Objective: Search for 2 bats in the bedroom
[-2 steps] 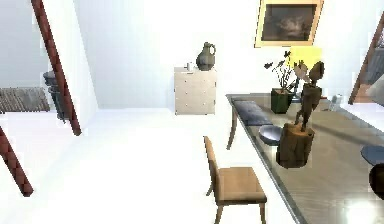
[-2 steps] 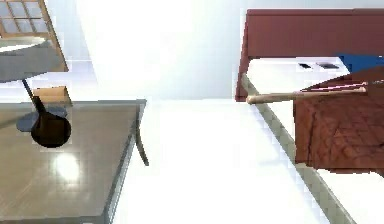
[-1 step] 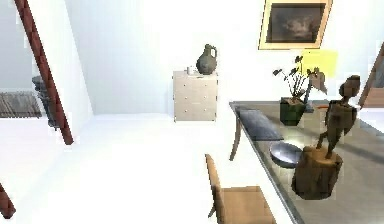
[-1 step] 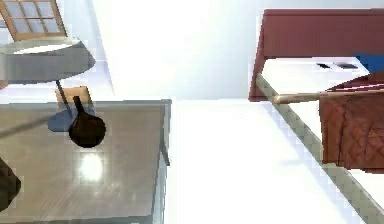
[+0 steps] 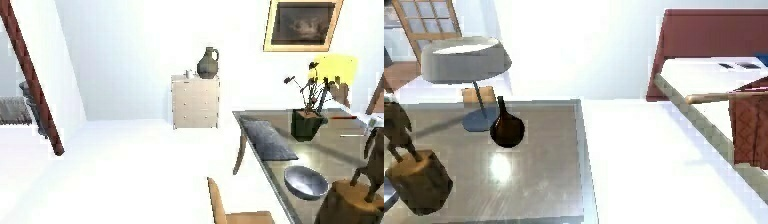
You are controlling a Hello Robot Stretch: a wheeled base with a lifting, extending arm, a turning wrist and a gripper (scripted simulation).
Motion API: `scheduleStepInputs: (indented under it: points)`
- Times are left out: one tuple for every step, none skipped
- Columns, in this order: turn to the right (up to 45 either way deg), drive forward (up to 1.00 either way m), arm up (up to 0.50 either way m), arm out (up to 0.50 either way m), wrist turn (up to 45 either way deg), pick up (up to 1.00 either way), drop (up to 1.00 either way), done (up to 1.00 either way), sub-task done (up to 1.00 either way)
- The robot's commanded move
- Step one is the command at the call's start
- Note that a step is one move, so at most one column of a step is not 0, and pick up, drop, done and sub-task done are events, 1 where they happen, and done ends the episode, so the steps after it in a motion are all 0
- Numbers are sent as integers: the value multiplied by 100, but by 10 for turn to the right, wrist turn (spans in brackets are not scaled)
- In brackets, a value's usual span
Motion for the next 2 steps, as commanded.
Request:
scheduleStepInputs:
  points:
    - [450, 0, 0, 0, 0, 0, 0, 0, 0]
    - [450, 0, 0, 0, 0, 0, 0, 0, 0]
